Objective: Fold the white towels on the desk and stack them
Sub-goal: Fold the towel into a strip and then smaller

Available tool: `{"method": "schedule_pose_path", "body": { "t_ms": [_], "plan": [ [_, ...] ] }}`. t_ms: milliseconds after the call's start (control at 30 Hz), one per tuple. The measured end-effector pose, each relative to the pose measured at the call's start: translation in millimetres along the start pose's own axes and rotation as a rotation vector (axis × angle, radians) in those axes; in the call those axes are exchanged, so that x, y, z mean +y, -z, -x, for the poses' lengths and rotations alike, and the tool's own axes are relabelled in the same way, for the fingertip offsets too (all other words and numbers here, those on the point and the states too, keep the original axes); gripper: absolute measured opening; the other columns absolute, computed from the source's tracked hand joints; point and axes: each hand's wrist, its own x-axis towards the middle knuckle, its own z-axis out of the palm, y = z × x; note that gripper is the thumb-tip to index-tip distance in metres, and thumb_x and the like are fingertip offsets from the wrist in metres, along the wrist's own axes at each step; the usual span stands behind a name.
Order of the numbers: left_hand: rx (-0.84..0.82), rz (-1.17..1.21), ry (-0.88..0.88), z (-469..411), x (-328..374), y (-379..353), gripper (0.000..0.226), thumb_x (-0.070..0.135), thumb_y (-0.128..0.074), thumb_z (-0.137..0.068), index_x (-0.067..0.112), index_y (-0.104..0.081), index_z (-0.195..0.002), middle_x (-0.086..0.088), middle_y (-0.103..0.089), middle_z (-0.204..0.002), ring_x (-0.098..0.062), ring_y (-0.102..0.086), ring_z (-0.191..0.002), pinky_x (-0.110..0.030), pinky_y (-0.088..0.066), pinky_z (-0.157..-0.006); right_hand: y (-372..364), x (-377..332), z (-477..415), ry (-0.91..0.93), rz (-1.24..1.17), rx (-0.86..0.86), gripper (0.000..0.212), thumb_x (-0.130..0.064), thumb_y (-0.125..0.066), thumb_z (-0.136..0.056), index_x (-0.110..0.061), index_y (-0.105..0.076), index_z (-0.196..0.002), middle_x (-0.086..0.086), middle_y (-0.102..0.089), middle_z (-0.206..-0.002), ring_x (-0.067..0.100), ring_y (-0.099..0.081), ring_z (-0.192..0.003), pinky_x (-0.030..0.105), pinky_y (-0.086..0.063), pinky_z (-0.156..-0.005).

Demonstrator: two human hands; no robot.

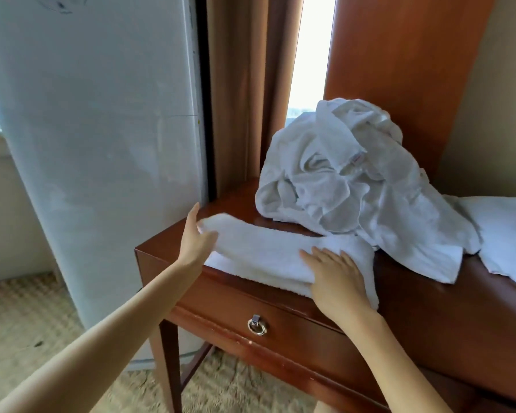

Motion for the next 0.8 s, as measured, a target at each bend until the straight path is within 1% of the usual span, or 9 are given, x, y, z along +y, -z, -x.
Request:
{"method": "schedule_pose_path", "body": {
  "t_ms": [133,233,267,367,467,567,667,733,800],
  "plan": [
    [-0.084,-0.171,-0.025,-0.4,-23.5,21.2,0.066,-0.004,-0.055,-0.082,0.021,-0.045,-0.142,-0.013,-0.05,-0.134,-0.026,-0.057,-0.108,-0.02,-0.045,-0.072,-3.8,-5.3,-2.5,0.002,0.02,-0.013,0.064,-0.015,-0.044,-0.097,-0.029,-0.016,-0.154,0.0,-0.017,-0.161,0.016,-0.014,-0.148,0.037,-0.004,-0.12],
    [-0.105,-0.186,-0.077,-13.3,-9.8,23.6,0.06,-0.01,-0.054,-0.077,0.021,-0.061,-0.128,-0.002,-0.056,-0.092,-0.01,-0.051,-0.061,-0.016,-0.042,-0.053,-1.0,-4.3,-5.3,0.0,0.02,0.006,0.062,-0.015,-0.043,-0.098,-0.029,-0.019,-0.153,-0.001,-0.021,-0.16,0.015,-0.017,-0.147,0.036,-0.006,-0.12],
    [-0.081,-0.144,-0.081,-17.6,-3.9,24.5,0.058,-0.012,-0.053,-0.076,0.019,-0.064,-0.124,-0.001,-0.055,-0.084,-0.01,-0.046,-0.054,-0.018,-0.043,-0.052,-0.2,-4.6,-6.1,0.004,0.014,0.017,0.062,-0.014,-0.044,-0.098,-0.028,-0.019,-0.153,-0.002,-0.022,-0.16,0.015,-0.018,-0.147,0.036,-0.007,-0.12],
    [0.018,-0.111,-0.151,-25.3,1.5,27.0,0.056,-0.014,-0.049,-0.078,0.017,-0.066,-0.122,-0.009,-0.064,-0.108,-0.021,-0.052,-0.067,-0.029,-0.047,-0.062,-1.0,-10.1,-8.3,0.035,-0.001,0.019,0.062,-0.017,-0.044,-0.099,-0.029,-0.018,-0.153,-0.002,-0.023,-0.159,0.015,-0.019,-0.147,0.037,-0.008,-0.12],
    [0.01,-0.369,-0.106,-20.2,-16.2,25.1,0.055,-0.01,-0.049,-0.081,0.019,-0.062,-0.126,-0.009,-0.057,-0.128,-0.017,-0.055,-0.083,-0.018,-0.042,-0.057,-8.1,-13.1,-8.8,0.055,0.013,-0.041,0.061,-0.025,-0.042,-0.1,-0.029,-0.013,-0.154,0.0,-0.014,-0.162,0.016,-0.012,-0.149,0.037,-0.005,-0.121],
    [-0.04,-0.579,-0.142,-16.4,-29.6,21.6,0.055,-0.006,-0.046,-0.084,0.02,-0.056,-0.131,-0.01,-0.048,-0.14,-0.026,-0.054,-0.114,-0.03,-0.047,-0.086,-10.7,-6.7,-9.4,0.084,-0.003,-0.095,0.061,-0.044,-0.035,-0.101,-0.031,-0.008,-0.155,-0.002,-0.006,-0.163,0.015,-0.005,-0.149,0.036,-0.001,-0.121],
    [-0.046,-0.84,-0.203,-14.0,-25.0,21.3,0.06,-0.007,-0.042,-0.086,0.021,-0.049,-0.138,-0.015,-0.018,-0.158,-0.032,-0.014,-0.147,-0.049,-0.018,-0.118,-0.2,0.2,-8.8,0.086,-0.226,-0.182,0.076,-0.074,-0.022,-0.088,-0.036,-0.016,-0.153,-0.008,-0.007,-0.162,0.01,-0.002,-0.149,0.034,0.002,-0.12],
    [-0.032,-0.985,-0.314,-10.7,-21.8,17.6,0.066,-0.009,-0.042,-0.085,0.022,-0.043,-0.144,-0.013,-0.004,-0.161,-0.028,0.005,-0.149,-0.052,0.0,-0.118,8.2,9.0,-10.2,0.044,-0.402,-0.096,0.074,-0.073,-0.021,-0.086,-0.036,-0.027,-0.15,-0.008,-0.016,-0.161,0.008,-0.006,-0.148,0.034,0.003,-0.119],
    [-0.063,-1.025,-0.491,-4.4,-18.5,7.1,0.06,-0.001,-0.044,-0.092,0.023,-0.04,-0.146,-0.009,-0.003,-0.162,-0.024,0.005,-0.149,-0.051,0.003,-0.118,10.8,24.0,-12.0,-0.027,-0.426,0.062,0.06,-0.059,-0.026,-0.096,-0.032,-0.033,-0.149,-0.005,-0.021,-0.16,0.01,-0.01,-0.148,0.035,0.0,-0.119]
  ]
}}
